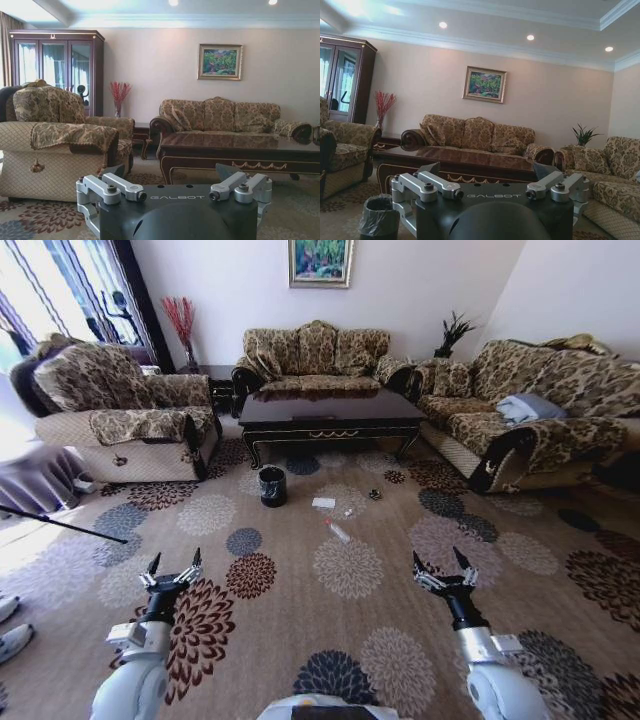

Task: Move to the front of the table and pick up the trash from the floor, then place it into the trash bin.

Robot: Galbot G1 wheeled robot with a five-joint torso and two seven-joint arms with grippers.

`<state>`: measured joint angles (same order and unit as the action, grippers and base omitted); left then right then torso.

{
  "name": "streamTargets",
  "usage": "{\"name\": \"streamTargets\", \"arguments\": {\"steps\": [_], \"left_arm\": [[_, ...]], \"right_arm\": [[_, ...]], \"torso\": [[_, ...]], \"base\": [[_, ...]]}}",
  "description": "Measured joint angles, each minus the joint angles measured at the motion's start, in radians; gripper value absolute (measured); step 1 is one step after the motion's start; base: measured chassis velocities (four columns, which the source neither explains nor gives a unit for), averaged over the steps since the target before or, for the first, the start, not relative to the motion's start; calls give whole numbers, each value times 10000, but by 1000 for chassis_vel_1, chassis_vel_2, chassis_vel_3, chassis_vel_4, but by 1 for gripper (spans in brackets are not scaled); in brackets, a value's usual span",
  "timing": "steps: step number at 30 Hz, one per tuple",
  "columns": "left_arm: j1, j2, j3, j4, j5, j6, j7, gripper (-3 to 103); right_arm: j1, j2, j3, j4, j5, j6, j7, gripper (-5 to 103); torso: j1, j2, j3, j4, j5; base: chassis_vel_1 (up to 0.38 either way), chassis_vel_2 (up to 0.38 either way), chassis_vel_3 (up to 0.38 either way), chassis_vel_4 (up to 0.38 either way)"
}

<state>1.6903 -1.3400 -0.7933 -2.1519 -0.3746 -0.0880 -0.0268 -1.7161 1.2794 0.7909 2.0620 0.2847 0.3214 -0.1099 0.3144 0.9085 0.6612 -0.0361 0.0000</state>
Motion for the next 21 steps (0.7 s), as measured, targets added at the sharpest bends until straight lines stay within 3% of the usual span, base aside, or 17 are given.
{"name": "streamTargets", "arguments": {"steps": [21], "left_arm": [[5,54,3,18,20,-67,0,100]], "right_arm": [[-25,22,-57,-40,8,35,25,100]], "torso": [[-384,-888,-502,0,0]], "base": [[0,0,0,0]]}}
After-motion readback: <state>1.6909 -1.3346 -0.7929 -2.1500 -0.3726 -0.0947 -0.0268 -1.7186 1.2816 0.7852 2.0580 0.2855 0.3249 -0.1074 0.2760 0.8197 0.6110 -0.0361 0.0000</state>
